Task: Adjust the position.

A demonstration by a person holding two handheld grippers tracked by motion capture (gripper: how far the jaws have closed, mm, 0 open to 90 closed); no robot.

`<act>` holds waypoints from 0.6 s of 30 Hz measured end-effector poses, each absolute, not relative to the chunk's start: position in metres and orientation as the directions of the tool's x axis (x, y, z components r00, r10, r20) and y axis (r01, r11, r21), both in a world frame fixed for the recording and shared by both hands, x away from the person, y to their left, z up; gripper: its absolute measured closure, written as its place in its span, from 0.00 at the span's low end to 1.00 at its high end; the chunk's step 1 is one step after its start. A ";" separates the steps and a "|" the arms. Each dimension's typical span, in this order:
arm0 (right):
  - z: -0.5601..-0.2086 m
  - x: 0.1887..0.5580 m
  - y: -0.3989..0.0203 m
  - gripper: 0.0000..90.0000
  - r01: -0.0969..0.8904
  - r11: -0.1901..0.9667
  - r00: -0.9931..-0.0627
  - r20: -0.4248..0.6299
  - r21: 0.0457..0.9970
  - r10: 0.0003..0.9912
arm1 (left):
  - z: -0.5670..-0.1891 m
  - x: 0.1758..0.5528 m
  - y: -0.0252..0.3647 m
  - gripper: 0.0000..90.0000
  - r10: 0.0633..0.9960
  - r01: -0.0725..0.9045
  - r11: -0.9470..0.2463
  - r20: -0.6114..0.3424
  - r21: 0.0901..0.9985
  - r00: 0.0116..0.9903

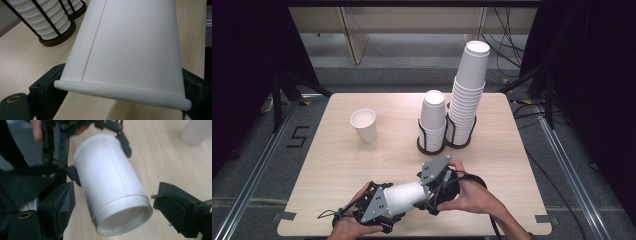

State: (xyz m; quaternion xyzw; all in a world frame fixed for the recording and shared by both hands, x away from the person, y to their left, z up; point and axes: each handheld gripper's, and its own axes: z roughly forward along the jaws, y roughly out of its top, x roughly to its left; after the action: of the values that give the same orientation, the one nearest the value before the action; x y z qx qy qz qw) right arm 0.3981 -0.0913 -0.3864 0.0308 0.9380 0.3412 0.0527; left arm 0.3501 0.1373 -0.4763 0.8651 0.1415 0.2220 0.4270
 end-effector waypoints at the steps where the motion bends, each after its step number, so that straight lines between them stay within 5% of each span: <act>1: -0.389 0.397 -0.088 0.19 -0.007 0.783 -0.992 -0.104 0.623 0.074 | -0.477 0.349 0.136 0.10 0.439 0.055 -0.592 0.264 0.804 0.859; 18: -0.416 0.383 -0.060 0.23 -0.175 0.896 -0.971 -0.222 0.409 -0.088 | -0.473 0.341 0.132 0.10 0.334 -0.050 -0.661 0.353 0.749 0.874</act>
State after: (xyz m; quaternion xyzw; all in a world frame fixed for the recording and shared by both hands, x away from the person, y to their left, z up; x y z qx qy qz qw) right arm 0.3825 -0.0597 -0.4155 -0.0677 0.9684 0.2183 0.0994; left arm 0.3408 0.1320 -0.4734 0.8798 0.0809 0.2379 0.4036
